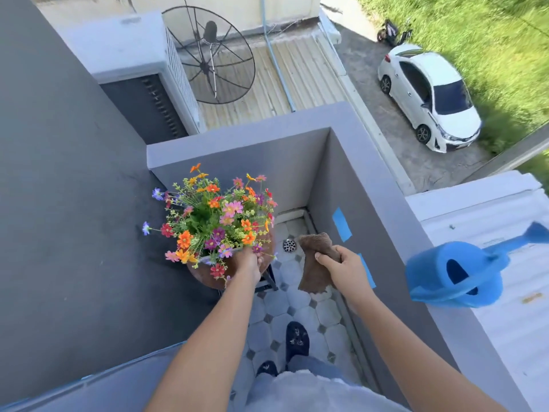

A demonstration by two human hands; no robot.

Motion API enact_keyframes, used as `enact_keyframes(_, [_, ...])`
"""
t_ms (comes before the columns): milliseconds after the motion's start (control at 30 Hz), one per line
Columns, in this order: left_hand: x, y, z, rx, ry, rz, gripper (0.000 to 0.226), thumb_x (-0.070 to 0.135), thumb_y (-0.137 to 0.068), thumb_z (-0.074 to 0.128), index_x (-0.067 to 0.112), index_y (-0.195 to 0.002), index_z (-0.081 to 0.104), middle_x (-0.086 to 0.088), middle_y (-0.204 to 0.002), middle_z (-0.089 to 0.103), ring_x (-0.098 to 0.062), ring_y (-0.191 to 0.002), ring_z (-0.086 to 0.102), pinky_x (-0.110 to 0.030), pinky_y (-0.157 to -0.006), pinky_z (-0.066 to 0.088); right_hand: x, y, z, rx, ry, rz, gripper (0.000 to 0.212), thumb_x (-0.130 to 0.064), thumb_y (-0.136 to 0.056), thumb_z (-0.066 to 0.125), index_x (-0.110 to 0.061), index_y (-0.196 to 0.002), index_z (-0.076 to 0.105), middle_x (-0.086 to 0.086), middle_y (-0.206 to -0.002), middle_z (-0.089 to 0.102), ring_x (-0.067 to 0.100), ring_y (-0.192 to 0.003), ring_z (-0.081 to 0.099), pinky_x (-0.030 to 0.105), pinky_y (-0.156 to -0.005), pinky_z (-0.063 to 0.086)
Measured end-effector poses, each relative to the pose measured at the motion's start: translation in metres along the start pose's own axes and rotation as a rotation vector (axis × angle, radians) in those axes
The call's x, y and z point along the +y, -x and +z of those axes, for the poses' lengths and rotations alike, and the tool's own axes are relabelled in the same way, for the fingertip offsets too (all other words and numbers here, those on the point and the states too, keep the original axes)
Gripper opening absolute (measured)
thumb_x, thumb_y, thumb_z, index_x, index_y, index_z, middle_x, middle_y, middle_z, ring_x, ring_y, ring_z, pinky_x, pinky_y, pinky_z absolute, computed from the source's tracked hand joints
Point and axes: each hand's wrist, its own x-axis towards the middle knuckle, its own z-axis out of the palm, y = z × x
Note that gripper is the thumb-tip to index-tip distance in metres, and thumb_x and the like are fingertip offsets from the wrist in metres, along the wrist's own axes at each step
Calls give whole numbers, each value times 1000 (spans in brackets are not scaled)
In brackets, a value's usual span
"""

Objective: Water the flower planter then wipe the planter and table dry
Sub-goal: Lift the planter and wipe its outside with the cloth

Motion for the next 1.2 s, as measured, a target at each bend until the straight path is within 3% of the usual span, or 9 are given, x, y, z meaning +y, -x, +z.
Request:
enact_keyframes(100, [0, -7, 5, 50, -23, -7, 33, -1, -101, 29, 10, -73, 42, -2, -67, 30, -15, -58, 29, -23, -54, 34, -3, -13, 0, -30, -19, -17, 8, -20, -88, 69, -14, -83, 69, 1, -75, 69, 17, -72, 63, 32, -66, 51])
enact_keyframes(200, [1, -6, 10, 96, 72, 9, 36, -3, -100, 24, 5, -117, 54, -4, -74, 38, -19, -66, 39, -38, -106, 41, -6, -23, 2, -79, -21, -33, 3, -18, -88, 69, -18, -85, 70, 3, -82, 73, 22, -80, 68, 39, -72, 55])
enact_keyframes(233, [0, -7, 10, 117, 59, 26, 37, -2, -100, 24, 8, -121, 52, -4, -76, 40, -15, -64, 39, -35, -106, 42, -7, -26, 3, -92, -24, -33, 3, -18, -88, 68, -18, -86, 71, 5, -84, 73, 24, -82, 68, 40, -74, 56])
enact_keyframes(333, [6, -7, 2, 156, -37, 65, 29, -1, -98, 21, 14, -89, 44, -3, -74, 38, -14, -61, 34, -19, -56, 42, -8, -31, 5, -115, -73, -38, 7, -17, -88, 67, -16, -83, 71, 10, -81, 72, 25, -77, 65, 37, -67, 52])
enact_keyframes(433, [12, -9, -10, 127, -119, 78, 32, -4, -95, 37, 17, -71, 40, -3, -71, 40, -18, -67, 38, -22, -49, 34, -16, -31, 9, -121, -160, -56, 14, -12, -91, 65, -19, -81, 72, 4, -78, 73, 19, -74, 66, 31, -66, 53])
enact_keyframes(600, [40, 27, -30, -76, -74, 62, 25, 14, -101, 37, 12, -78, 44, -6, -69, 42, -5, -31, 33, -17, -34, 21, -41, -34, 22, -84, -281, -141, 18, -11, -96, 60, -23, -97, 73, -3, -82, 72, 14, -70, 62, 15, -48, 46])
enact_keyframes(867, [90, 111, -48, -292, -95, 84, 9, 2, -93, 40, 9, -87, 43, -10, -68, 46, -9, -37, 29, -21, -36, 20, -111, -51, 48, 13, -339, -418, 16, -18, -92, 60, -19, -106, 68, -3, -93, 69, 13, -88, 63, 41, -87, 54])
enact_keyframes(1067, [102, 145, -33, -378, -47, 83, 10, 0, -90, 40, 9, -92, 39, -6, -58, 42, -11, -36, 27, -19, -35, 23, -138, -35, 74, 61, -211, -549, 28, -25, -99, 57, -2, -84, 63, -1, -105, 53, 18, -105, 56, 15, -84, 36])
enact_keyframes(1200, [116, 156, -20, -394, 33, 102, 13, 2, -94, 35, 12, -85, 39, -5, -63, 40, -9, -35, 26, -19, -33, 22, -133, -4, 80, -10, -212, -715, 19, -7, -96, 59, -6, -110, 72, -2, -111, 58, -9, -99, 55, 4, -84, 38])
